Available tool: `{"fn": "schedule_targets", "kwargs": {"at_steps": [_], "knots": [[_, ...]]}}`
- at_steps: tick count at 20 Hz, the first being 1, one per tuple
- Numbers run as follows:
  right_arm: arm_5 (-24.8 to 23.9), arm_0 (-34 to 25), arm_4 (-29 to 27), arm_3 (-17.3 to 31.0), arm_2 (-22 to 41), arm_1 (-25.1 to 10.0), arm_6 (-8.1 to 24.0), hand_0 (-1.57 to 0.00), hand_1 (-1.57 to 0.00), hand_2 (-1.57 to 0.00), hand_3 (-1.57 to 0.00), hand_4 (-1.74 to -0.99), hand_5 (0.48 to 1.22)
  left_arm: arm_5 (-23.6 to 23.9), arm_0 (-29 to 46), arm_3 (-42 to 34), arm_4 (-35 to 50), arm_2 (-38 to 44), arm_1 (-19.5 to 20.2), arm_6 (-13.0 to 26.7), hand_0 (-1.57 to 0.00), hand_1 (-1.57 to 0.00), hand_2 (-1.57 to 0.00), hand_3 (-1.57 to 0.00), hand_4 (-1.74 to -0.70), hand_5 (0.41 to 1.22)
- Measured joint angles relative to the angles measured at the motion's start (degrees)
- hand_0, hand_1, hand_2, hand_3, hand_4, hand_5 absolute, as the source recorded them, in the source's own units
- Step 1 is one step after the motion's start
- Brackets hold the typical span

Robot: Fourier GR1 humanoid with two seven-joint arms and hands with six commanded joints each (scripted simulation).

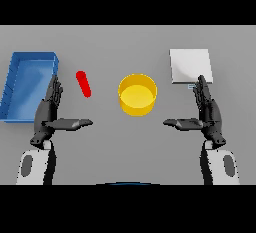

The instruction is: Pick up the red beaker and tilt it to pour out 1 green nut into yellow bowl. Pick up the yellow bowl and place it on the metallic measuring scale.

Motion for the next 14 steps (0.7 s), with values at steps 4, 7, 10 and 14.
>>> {"fn": "schedule_targets", "kwargs": {"at_steps": [4, 7, 10, 14], "knots": [[-0.1, 0.1, 0.1, -0.1, 0.1, 0.1, -0.1, 0.0, 0.0, 0.0, 0.0, -1.167, 0.599, -0.6, 1.3, -0.8, 0.5, 0.2, 0.6, -0.6, 0.0, 0.0, 0.0, 0.0, -1.15, 0.599], [-2.0, 2.2, 6.7, -2.1, 2.5, -2.4, -4.7, 0.0, 0.0, 0.0, 0.0, -1.163, 0.595, -1.9, 4.7, -4.1, -1.2, -1.5, 2.5, -2.3, 0.0, 0.0, 0.0, 0.0, -1.16, 0.599], [-5.2, 5.3, 15.8, -5.7, 6.4, -3.6, -5.8, 0.0, 0.0, 0.0, 0.0, -1.159, 0.59, -2.5, 7.7, -9.2, -3.7, -3.6, 4.9, -0.6, 0.0, 0.0, 0.0, 0.0, -1.16, 0.599], [-5.1, 5.6, 16.1, -6.6, 6.7, -3.6, -4.1, 0.0, 0.0, 0.0, 0.0, -1.192, 0.6, -2.5, 8.3, -10.3, -5.4, -5.2, 4.9, 1.8, 0.0, 0.0, 0.0, 0.0, -1.16, 0.602]]}}
